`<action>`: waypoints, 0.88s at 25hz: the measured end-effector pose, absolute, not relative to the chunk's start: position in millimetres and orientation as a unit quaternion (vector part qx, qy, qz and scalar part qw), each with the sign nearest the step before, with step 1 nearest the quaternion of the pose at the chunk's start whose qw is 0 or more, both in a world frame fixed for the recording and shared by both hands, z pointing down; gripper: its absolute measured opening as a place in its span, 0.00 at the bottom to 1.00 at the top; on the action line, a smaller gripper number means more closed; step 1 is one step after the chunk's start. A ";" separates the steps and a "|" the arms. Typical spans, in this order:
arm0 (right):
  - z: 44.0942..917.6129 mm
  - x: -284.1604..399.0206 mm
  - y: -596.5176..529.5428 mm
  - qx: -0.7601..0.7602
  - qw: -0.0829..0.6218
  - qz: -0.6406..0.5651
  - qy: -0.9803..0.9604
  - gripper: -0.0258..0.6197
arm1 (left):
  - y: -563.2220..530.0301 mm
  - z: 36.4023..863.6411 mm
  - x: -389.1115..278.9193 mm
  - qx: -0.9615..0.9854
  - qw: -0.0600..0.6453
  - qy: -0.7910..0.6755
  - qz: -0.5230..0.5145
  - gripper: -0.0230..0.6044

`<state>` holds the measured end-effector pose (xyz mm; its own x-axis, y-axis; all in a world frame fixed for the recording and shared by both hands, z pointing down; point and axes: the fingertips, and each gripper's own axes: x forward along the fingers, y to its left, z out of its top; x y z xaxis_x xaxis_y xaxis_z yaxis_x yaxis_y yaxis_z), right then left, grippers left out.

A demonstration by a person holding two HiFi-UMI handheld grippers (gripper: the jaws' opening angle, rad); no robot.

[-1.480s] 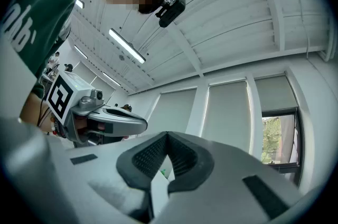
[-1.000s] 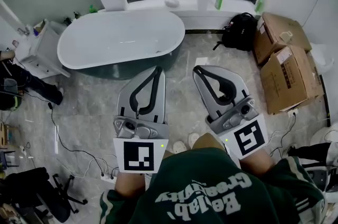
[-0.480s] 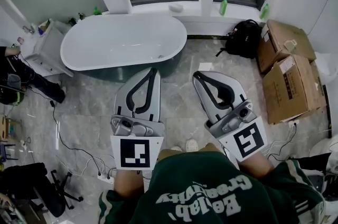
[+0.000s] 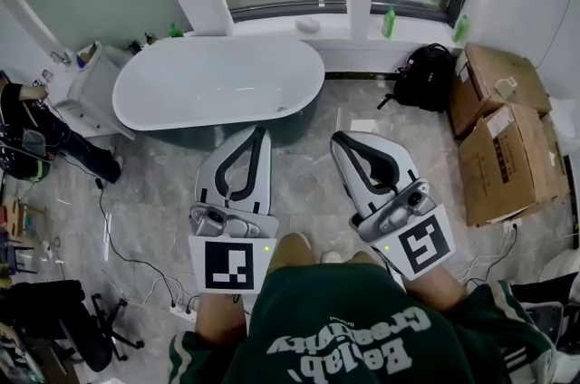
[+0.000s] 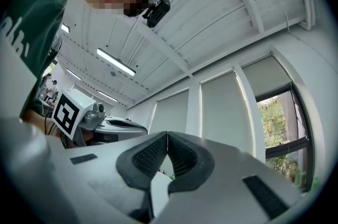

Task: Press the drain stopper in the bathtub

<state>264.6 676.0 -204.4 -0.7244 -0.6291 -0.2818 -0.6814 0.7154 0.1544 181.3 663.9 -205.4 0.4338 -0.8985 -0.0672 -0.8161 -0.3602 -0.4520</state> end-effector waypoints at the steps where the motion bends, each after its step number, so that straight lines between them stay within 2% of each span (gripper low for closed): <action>1: -205.1 265.1 674.9 -0.354 0.112 0.120 0.921 0.07 | 662.9 -206.0 183.9 -0.823 0.217 0.518 -0.091 0.05; 12: -177.0 246.5 609.6 -0.346 0.104 0.135 0.922 0.07 | 595.3 -177.9 177.9 -0.840 0.229 0.488 -0.067 0.05; 17: -154.9 217.9 527.1 -0.358 0.080 0.124 0.922 0.07 | 514.8 -171.2 155.3 -0.848 0.235 0.472 -0.048 0.05; 22: -160.0 170.6 415.7 -0.367 0.092 0.116 0.918 0.07 | 393.2 -175.7 112.8 -0.856 0.222 0.465 -0.045 0.05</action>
